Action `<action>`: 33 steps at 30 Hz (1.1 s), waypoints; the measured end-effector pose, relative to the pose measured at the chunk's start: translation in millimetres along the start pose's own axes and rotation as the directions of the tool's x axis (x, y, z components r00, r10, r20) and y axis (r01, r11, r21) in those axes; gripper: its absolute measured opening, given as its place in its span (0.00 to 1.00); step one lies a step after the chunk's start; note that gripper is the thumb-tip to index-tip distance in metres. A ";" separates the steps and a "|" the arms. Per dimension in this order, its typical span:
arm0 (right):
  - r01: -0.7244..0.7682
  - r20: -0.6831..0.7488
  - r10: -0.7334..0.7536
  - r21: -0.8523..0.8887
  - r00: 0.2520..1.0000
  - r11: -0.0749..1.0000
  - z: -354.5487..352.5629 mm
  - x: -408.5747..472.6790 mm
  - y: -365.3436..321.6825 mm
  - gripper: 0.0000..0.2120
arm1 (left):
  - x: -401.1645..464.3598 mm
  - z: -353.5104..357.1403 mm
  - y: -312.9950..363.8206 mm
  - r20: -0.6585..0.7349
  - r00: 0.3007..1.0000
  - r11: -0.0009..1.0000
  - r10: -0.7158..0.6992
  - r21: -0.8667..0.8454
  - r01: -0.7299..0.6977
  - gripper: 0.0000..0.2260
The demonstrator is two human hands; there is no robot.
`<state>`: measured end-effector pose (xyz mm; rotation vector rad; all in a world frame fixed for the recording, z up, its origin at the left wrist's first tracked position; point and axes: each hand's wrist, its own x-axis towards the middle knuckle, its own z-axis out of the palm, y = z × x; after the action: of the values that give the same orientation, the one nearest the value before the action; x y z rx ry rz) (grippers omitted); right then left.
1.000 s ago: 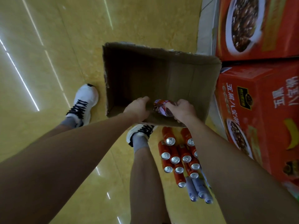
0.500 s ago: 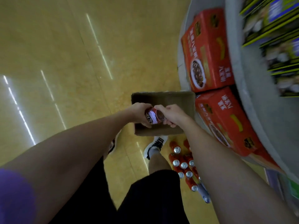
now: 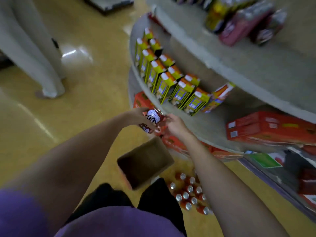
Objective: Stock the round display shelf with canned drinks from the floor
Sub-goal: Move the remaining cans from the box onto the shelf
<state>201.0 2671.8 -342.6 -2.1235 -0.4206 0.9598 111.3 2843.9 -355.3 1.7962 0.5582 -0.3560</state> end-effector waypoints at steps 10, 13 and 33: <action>0.288 -0.365 -0.306 -0.103 0.879 0.952 -121.3 -79.1 -58.4 0.19 | -14.0 15.9 198.6 0.064 0.930 0.918 0.362 -0.199 -0.344 0.16; 0.317 -0.415 -0.354 -0.156 0.839 0.935 -164.8 -85.1 -62.8 0.21 | -12.0 26.3 251.9 0.102 0.917 0.914 0.386 -0.174 -0.366 0.17; 0.257 -0.555 -0.309 -0.172 0.772 0.951 -328.7 26.5 -64.8 0.19 | 120.8 62.4 392.4 0.027 0.915 0.916 0.402 -0.022 -0.402 0.05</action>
<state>465.0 2564.1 -164.7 -2.2152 -0.4551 0.0953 427.6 2719.8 -116.6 1.8343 0.1579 -0.0933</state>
